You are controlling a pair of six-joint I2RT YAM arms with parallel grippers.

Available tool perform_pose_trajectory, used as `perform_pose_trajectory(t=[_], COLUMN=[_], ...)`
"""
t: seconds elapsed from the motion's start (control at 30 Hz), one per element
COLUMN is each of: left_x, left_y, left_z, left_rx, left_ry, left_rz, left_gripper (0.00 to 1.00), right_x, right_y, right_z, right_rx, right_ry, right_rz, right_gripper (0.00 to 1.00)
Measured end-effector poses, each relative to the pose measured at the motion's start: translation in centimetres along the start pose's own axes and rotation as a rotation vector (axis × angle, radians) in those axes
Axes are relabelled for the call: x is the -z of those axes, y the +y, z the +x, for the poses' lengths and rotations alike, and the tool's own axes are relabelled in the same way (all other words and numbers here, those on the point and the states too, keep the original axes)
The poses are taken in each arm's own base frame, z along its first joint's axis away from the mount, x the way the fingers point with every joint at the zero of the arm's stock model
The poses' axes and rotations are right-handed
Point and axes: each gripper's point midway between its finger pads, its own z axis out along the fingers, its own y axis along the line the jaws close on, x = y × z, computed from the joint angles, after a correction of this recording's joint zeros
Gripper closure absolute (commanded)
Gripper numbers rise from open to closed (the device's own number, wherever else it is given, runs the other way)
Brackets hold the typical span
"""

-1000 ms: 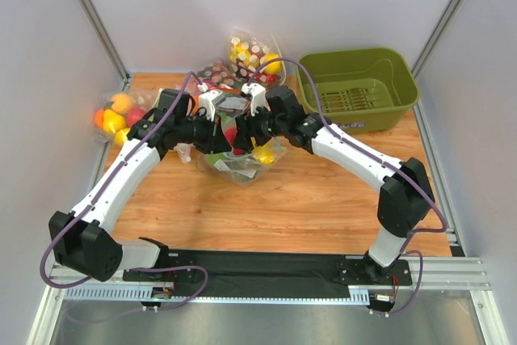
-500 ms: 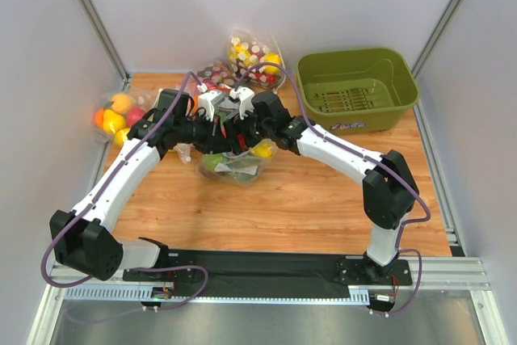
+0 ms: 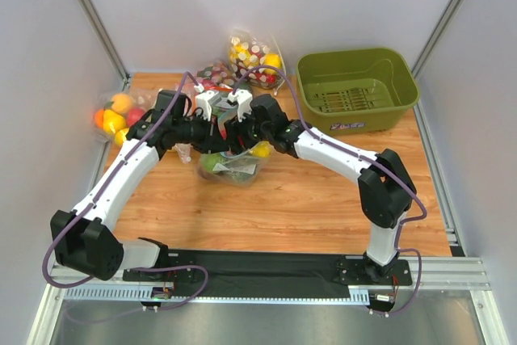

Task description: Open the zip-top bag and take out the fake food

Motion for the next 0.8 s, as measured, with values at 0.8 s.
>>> perform_pose_trajectory(t=[0.8], left_x=[0.6], left_y=[4.6], left_z=[0.2], left_rx=[0.048], left_ry=[-0.029], left_rz=[-0.168], left_gripper=[1.0], right_x=[11.8], right_y=[-0.3], right_z=[-5.0], right_rx=[0.017], right_ry=[-0.115], right_rz=[0.04], right_gripper=[0.85])
